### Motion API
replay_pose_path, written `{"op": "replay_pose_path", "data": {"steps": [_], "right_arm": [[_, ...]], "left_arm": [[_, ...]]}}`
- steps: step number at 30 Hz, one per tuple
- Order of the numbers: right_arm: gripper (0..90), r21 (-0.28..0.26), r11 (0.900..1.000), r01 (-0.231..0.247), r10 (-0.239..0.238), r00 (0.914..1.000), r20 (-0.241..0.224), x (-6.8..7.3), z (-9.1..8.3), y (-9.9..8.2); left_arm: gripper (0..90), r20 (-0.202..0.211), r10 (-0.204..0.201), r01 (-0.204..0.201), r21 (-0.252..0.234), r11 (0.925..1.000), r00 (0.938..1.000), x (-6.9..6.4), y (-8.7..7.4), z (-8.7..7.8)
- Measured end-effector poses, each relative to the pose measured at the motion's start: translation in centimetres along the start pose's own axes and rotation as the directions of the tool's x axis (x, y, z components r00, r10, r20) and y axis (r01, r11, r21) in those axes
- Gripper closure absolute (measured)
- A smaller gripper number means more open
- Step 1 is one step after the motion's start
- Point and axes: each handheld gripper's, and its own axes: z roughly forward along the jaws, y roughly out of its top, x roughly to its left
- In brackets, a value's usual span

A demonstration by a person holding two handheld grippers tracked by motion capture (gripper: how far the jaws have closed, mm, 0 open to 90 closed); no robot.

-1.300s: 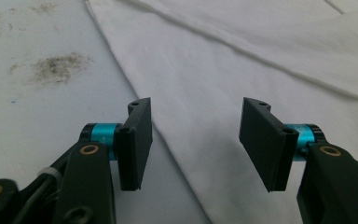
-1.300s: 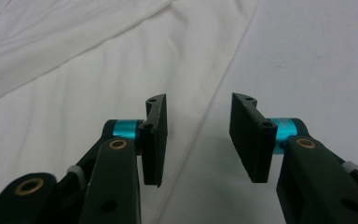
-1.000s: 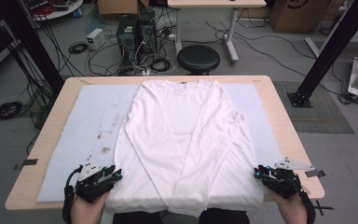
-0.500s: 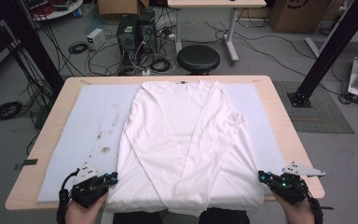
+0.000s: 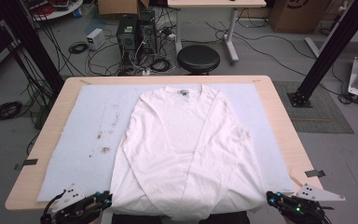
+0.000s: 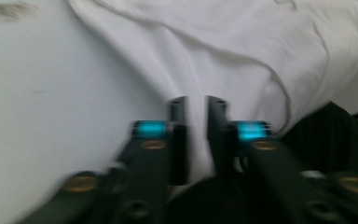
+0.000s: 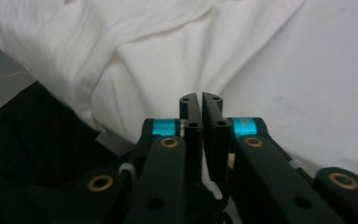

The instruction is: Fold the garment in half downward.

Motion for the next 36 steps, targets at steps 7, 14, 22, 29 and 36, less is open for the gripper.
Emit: {"op": "replay_pose_path", "data": {"steps": [7,14,22,29,36], "right_arm": [[59.4,-0.053,0.9958,-0.074,0.080,0.9894,0.121,-1.6,2.9,3.9],[72.9,0.037,0.9959,-0.082,0.074,0.9772,0.199,-2.4,6.8,4.2],[89.5,0.052,0.9971,-0.057,0.051,0.9927,0.110,-2.3,5.2,3.7],[89.3,0.039,0.9983,-0.043,0.040,0.9972,0.063,-1.2,2.9,2.0],[62.3,0.016,0.9960,-0.088,0.085,0.9880,0.128,-1.6,4.1,3.5]], "left_arm": [[47.7,-0.132,-0.070,0.068,-0.019,0.9975,0.9887,2.5,3.3,3.7],[59.6,-0.230,-0.011,0.020,0.038,0.9991,0.9732,2.5,2.9,5.9],[89.4,-0.125,-0.030,0.038,0.058,0.9976,0.9917,2.5,2.4,4.6],[89.8,-0.101,-0.016,0.019,0.035,0.9992,0.9948,1.6,0.8,1.8],[49.7,-0.166,-0.105,0.113,0.038,0.9928,0.9805,2.8,2.2,4.3]]}}
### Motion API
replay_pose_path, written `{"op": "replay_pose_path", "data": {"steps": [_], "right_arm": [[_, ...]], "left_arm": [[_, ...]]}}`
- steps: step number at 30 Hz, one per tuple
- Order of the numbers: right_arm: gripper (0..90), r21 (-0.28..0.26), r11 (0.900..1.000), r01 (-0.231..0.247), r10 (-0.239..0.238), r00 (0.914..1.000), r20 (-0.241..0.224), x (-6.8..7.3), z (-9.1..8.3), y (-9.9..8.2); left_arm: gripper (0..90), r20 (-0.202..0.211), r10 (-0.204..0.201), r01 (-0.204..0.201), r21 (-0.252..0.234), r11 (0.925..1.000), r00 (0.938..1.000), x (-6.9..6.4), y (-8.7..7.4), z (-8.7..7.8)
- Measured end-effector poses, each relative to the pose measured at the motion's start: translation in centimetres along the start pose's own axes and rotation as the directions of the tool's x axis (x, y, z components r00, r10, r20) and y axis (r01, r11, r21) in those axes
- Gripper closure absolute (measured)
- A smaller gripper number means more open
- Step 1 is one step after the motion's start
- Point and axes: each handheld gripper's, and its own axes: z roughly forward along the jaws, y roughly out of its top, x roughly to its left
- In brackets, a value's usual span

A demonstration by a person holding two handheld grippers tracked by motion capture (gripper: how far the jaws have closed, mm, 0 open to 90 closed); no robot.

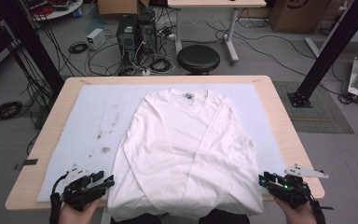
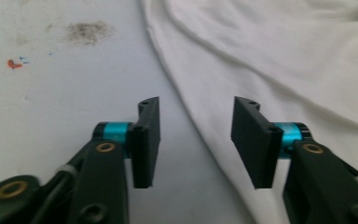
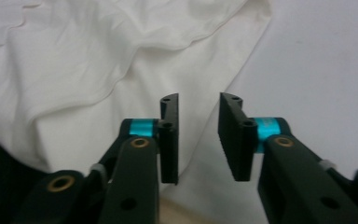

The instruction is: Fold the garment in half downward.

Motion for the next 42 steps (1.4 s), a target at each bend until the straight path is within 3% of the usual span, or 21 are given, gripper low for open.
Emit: {"op": "replay_pose_path", "data": {"steps": [1,2,4,5,6,7,8,9,13,19,24,26,27,29,30,35,37,39,40,41,42], "right_arm": [[60.2,0.010,0.9999,-0.011,0.011,0.9999,0.004,-0.1,0.4,0.2],[58.8,0.022,0.9995,-0.023,0.023,0.9997,0.004,-0.2,0.8,0.4],[56.4,0.053,0.9978,-0.039,0.039,0.9992,0.006,-0.2,1.8,0.5],[58.8,0.054,0.9980,-0.035,0.034,0.9993,0.013,-0.1,2.0,0.5],[68.7,0.055,0.9984,-0.018,0.016,0.9996,0.024,0.1,2.0,0.5],[81.2,0.058,0.9983,-0.002,0.002,1.0000,0.008,0.1,2.0,0.6],[81.2,0.058,0.9983,-0.002,0.002,1.0000,0.008,0.1,2.0,0.6],[88.6,0.063,0.9978,0.021,-0.019,0.9995,-0.024,0.2,2.1,0.4],[89.4,0.065,0.9976,0.023,-0.020,0.9990,-0.040,0.3,1.8,0.4],[89.7,0.039,0.9992,0.010,-0.006,0.9948,-0.102,-0.3,-1.0,-1.0],[89.0,0.022,0.9996,0.015,-0.012,0.9907,-0.136,-0.1,-3.7,-2.9],[84.1,0.015,0.9998,0.017,-0.015,0.9914,-0.130,-0.1,-3.9,-3.0],[77.8,0.003,0.9998,0.017,-0.017,0.9948,-0.101,-0.1,-3.9,-2.9],[72.7,-0.011,0.9999,-0.005,0.004,0.9958,-0.092,-0.4,-3.3,-2.1],[68.5,-0.016,0.9996,-0.022,0.021,0.9966,-0.079,-0.5,-2.9,-1.7],[59.5,0.021,0.9967,-0.078,0.079,0.9967,-0.020,-0.9,0.1,-0.1],[62.6,0.044,0.9964,-0.072,0.073,0.9971,-0.020,-0.8,1.0,-0.2],[74.4,0.041,0.9988,-0.026,0.025,0.9994,0.025,-0.4,1.1,-0.3],[83.1,0.048,0.9988,-0.011,0.010,0.9998,0.019,-0.4,1.0,-0.3],[86.4,0.053,0.9985,-0.011,0.011,0.9999,0.002,-0.4,0.9,-0.4],[87.3,0.058,0.9983,-0.010,0.010,0.9999,-0.001,-0.4,0.9,-0.5]], "left_arm": [[50.0,-0.007,-0.004,0.003,-0.018,0.9998,1.0000,-0.2,0.1,0.2],[56.8,0.029,-0.005,0.005,0.002,1.0000,0.9996,-0.4,0.2,0.4],[71.8,-0.020,0.054,-0.053,0.012,0.9985,0.9984,-1.1,0.2,0.5],[78.5,-0.015,0.073,-0.073,0.020,0.9971,0.9972,-1.4,0.2,0.5],[88.0,0.007,0.061,-0.062,0.025,0.9978,0.9981,-1.4,0.2,0.6],[88.2,0.015,0.063,-0.063,0.028,0.9976,0.9979,-1.5,0.2,0.6],[88.3,0.015,0.063,-0.063,0.028,0.9976,0.9979,-1.5,0.2,0.6],[88.5,0.037,0.070,-0.071,0.028,0.9971,0.9968,-1.6,0.1,0.5],[88.6,0.076,0.073,-0.075,0.029,0.9967,0.9945,-1.6,-0.3,0.0],[88.7,0.153,0.061,-0.066,0.033,0.9973,0.9864,-1.6,-2.2,-3.0],[88.5,0.172,0.090,-0.096,0.024,0.9951,0.9810,-2.0,-3.8,-5.5],[84.6,0.137,0.110,-0.110,-0.002,0.9939,0.9846,-2.1,-3.7,-5.4],[73.7,0.119,0.106,-0.105,-0.014,0.9943,0.9873,-2.0,-3.4,-5.0],[64.5,0.125,0.074,-0.071,-0.032,0.9970,0.9893,-1.6,-2.4,-4.1],[60.5,0.107,0.071,-0.067,-0.040,0.9969,0.9917,-1.5,-1.8,-3.5],[47.1,0.016,0.020,-0.020,0.004,0.9998,0.9997,-0.6,0.3,-0.2],[48.4,-0.010,0.020,-0.019,0.004,0.9998,0.9998,-0.7,0.3,0.4],[69.2,-0.014,0.063,-0.063,0.005,0.9980,0.9979,-0.9,0.0,0.4],[74.5,-0.015,0.082,-0.082,0.004,0.9967,0.9966,-1.1,-0.1,0.3],[88.2,0.011,0.073,-0.073,0.007,0.9973,0.9973,-1.2,-0.2,0.2],[88.1,0.012,0.078,-0.078,0.011,0.9969,0.9969,-1.4,-0.2,0.1]]}}
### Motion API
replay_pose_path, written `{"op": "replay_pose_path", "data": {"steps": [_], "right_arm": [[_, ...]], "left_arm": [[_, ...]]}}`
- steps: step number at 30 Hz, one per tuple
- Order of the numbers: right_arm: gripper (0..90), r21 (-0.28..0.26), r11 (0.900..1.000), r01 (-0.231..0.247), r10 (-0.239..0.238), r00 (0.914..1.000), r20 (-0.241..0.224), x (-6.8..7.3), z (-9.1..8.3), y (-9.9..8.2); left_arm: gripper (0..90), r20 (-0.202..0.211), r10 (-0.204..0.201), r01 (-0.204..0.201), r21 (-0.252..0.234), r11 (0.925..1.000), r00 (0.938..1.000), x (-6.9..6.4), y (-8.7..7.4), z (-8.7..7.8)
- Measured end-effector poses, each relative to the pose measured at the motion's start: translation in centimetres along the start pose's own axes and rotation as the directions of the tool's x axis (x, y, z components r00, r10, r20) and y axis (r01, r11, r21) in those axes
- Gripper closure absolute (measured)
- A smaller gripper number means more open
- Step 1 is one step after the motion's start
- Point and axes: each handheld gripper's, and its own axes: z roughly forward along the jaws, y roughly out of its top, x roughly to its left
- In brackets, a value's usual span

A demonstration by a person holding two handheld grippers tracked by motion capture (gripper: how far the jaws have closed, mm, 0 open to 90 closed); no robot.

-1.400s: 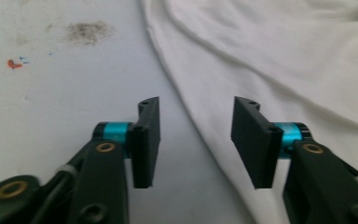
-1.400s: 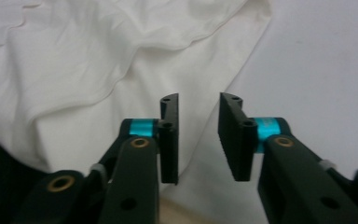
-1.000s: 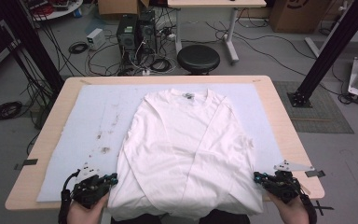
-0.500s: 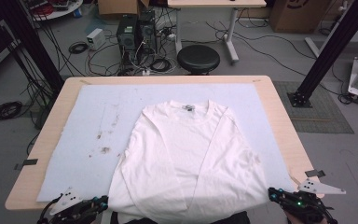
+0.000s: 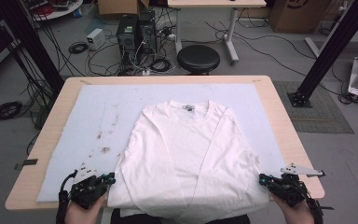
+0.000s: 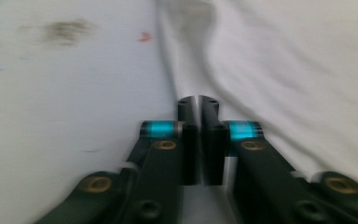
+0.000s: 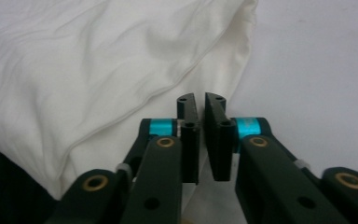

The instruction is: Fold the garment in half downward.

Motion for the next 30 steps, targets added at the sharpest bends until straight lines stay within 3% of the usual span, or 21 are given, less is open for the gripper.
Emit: {"op": "replay_pose_path", "data": {"steps": [4,10,12,13,14,15,17,19,20,21,22,23,24,25,26,27,30], "right_arm": [[88.5,-0.006,0.9999,0.015,-0.015,0.9998,-0.010,0.0,-0.4,-0.2],[88.5,-0.014,0.9998,0.016,-0.017,0.9975,-0.069,0.0,-2.5,-1.6],[88.3,-0.010,0.9998,0.018,-0.018,0.9970,-0.076,0.1,-2.7,-1.9],[87.4,-0.015,0.9996,0.023,-0.024,0.9969,-0.075,0.2,-2.9,-2.0],[81.9,-0.024,0.9994,0.025,-0.026,0.9976,-0.064,0.3,-2.8,-1.9],[76.8,-0.031,0.9993,0.018,-0.020,0.9985,-0.052,0.3,-2.5,-1.6],[68.9,-0.042,0.9991,-0.001,0.000,0.9995,-0.033,0.3,-2.0,-1.0],[61.5,-0.032,0.9994,-0.011,0.010,0.9998,-0.014,0.3,-1.4,-0.5],[60.4,-0.017,0.9996,-0.024,0.023,0.9997,-0.012,0.3,-1.1,-0.3],[60.0,-0.008,0.9996,-0.028,0.027,0.9996,-0.006,0.4,-0.8,-0.1],[60.1,-0.002,0.9997,-0.026,0.026,0.9997,-0.001,0.4,-0.5,-0.1],[62.0,0.002,0.9998,-0.022,0.022,0.9998,0.004,0.5,-0.3,-0.1],[62.0,0.002,0.9998,-0.022,0.022,0.9998,0.004,0.5,-0.3,-0.1],[78.0,0.000,1.0000,0.002,-0.002,0.9999,-0.012,0.6,-0.2,-0.2],[78.0,0.000,1.0000,0.002,-0.002,0.9999,-0.012,0.6,-0.2,-0.2],[86.9,0.003,0.9998,0.018,-0.017,0.9997,-0.020,0.6,-0.3,-0.3],[89.0,0.002,0.9996,0.029,-0.029,0.9993,-0.024,0.7,-0.5,-0.3]], "left_arm": [[89.0,0.012,0.024,-0.025,0.017,0.9996,0.9996,-0.5,-0.4,-0.7],[89.9,0.037,-0.010,0.009,0.035,0.9993,0.9992,0.1,-2.7,-3.8],[89.5,0.037,-0.006,0.005,0.025,0.9997,0.9993,0.3,-2.9,-4.1],[89.5,0.029,0.005,-0.005,-0.019,0.9998,0.9996,0.7,-2.7,-4.1],[69.7,0.029,-0.004,0.005,-0.031,0.9995,0.9996,0.9,-2.3,-3.8],[61.9,0.038,-0.017,0.018,-0.034,0.9993,0.9991,1.0,-1.8,-3.3],[56.7,0.027,-0.016,0.017,-0.030,0.9994,0.9995,0.9,-0.8,-2.0],[52.1,0.002,-0.011,0.011,0.004,0.9999,0.9999,0.5,0.0,-0.5],[52.2,-0.017,-0.011,0.011,0.022,0.9997,0.9998,0.2,0.3,0.1],[55.4,-0.045,0.003,-0.002,0.009,1.0000,0.9990,-0.1,0.4,0.3],[68.3,-0.052,0.030,-0.029,0.017,0.9994,0.9982,-0.5,0.4,0.5],[75.2,-0.062,0.055,-0.054,0.014,0.9984,0.9966,-0.7,0.3,0.5],[88.2,-0.062,0.055,-0.054,0.014,0.9984,0.9966,-0.7,0.3,0.5],[88.5,-0.022,0.051,-0.050,0.022,0.9985,0.9985,-1.0,0.2,0.3],[88.6,-0.022,0.051,-0.050,0.022,0.9985,0.9985,-1.0,0.2,0.3],[88.7,-0.004,0.036,-0.036,0.028,0.9989,0.9993,-1.2,0.0,0.0],[88.8,0.019,0.034,-0.034,0.031,0.9989,0.9992,-1.3,-0.5,-0.7]]}}
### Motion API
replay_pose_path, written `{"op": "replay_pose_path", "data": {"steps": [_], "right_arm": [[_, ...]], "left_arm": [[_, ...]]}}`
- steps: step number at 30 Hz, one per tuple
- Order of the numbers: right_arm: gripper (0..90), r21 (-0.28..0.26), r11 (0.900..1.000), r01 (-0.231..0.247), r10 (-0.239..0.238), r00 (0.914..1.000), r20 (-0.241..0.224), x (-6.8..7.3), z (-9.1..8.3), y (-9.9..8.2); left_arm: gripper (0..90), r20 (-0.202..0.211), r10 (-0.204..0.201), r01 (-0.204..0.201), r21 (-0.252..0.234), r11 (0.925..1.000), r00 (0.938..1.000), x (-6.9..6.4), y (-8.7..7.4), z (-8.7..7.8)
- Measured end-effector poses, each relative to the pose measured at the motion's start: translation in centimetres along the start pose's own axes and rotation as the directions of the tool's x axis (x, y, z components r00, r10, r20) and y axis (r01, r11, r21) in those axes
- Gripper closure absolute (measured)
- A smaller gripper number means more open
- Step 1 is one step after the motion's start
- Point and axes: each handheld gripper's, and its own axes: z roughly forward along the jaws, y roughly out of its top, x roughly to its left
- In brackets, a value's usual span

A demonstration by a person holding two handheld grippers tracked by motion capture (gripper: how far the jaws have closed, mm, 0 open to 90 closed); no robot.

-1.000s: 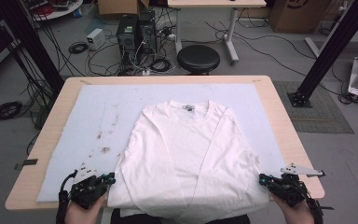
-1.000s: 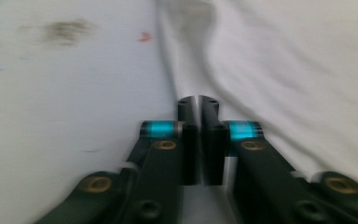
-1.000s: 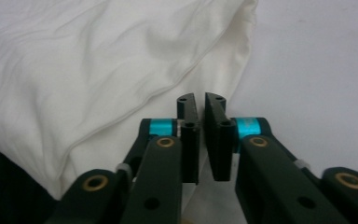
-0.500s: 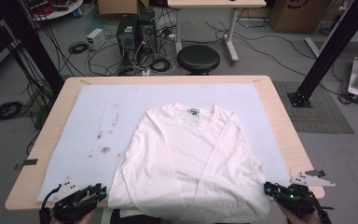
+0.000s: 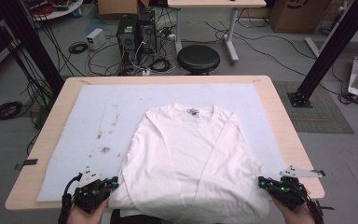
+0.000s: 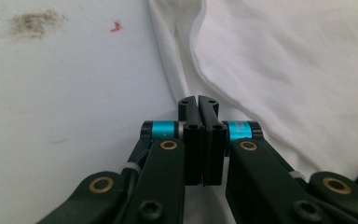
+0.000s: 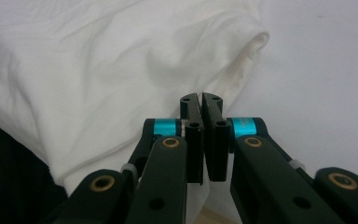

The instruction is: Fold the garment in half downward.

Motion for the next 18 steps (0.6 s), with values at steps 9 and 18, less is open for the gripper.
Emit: {"op": "replay_pose_path", "data": {"steps": [9,18], "right_arm": [[89.5,-0.008,0.9999,0.006,-0.007,0.9987,-0.050,0.1,-2.0,-1.5],[64.3,-0.115,0.9934,0.003,-0.004,0.9999,-0.011,-0.1,-2.2,1.2]], "left_arm": [[88.6,0.055,-0.026,0.026,0.000,0.9997,0.9981,-0.7,-2.7,-3.4],[53.1,0.020,0.030,-0.028,-0.108,0.9937,0.9994,-0.1,2.4,-0.8]]}}
